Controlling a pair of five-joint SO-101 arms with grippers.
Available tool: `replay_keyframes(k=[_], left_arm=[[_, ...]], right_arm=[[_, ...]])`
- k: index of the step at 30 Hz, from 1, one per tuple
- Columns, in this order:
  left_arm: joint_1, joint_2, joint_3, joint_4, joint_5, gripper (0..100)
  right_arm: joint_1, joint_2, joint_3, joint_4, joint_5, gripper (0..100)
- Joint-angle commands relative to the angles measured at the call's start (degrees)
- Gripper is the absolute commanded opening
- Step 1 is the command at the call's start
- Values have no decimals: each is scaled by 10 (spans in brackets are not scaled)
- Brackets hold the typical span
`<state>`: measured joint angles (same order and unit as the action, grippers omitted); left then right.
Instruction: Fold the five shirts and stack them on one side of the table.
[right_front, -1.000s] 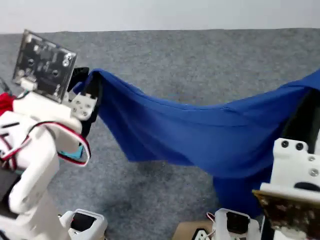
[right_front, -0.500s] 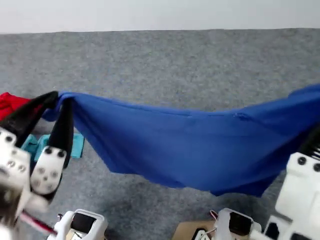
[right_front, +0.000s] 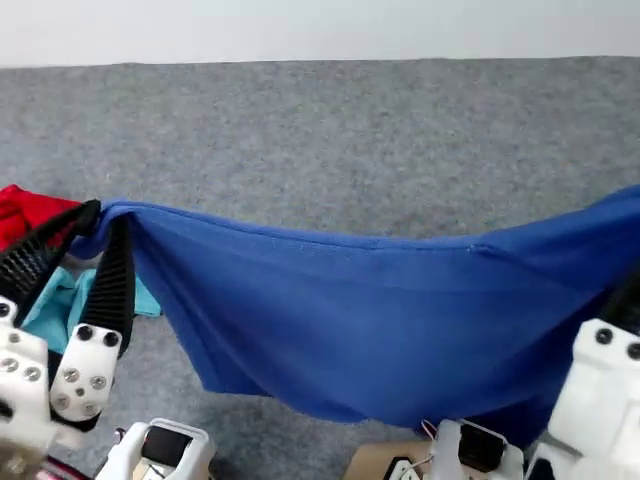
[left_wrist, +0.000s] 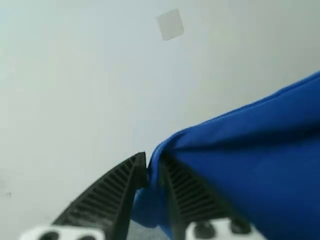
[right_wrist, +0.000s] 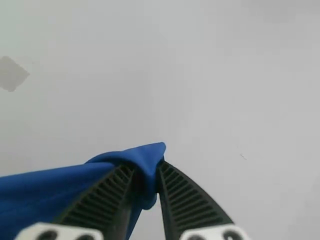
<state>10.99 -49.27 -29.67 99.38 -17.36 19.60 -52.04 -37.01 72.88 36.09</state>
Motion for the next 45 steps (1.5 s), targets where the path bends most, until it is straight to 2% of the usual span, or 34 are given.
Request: replay_keyframes(k=[1, 4, 6, 11, 15, 23, 27, 30, 34, 45], left_arm=[[2, 12, 53, 2, -18, 55], [3, 15, 117, 1, -15, 55], [3, 16, 171, -9, -15, 55], [3, 16, 327, -84, -15, 55], [3, 16, 463, -215, -14, 55], [2, 17, 739, -529, -14, 55], [-17, 40, 835, -670, -14, 55], [-45, 115, 830, -714, -14, 55], [-72, 229, 749, -723, -6, 55], [-74, 498, 498, -723, 13, 55]], right_arm=[[4, 27, 43, 13, 4, 10], [0, 32, 107, 10, 4, 10], [-27, 31, 160, 8, 4, 10], [-80, 29, 282, 7, 4, 10], [-97, 32, 380, -36, 4, 10], [-98, 33, 612, -264, 6, 10], [-97, 34, 691, -359, 8, 10], [-97, 44, 719, -394, 9, 10], [-89, 96, 702, -411, 9, 10], [-65, 276, 526, -413, 9, 10]])
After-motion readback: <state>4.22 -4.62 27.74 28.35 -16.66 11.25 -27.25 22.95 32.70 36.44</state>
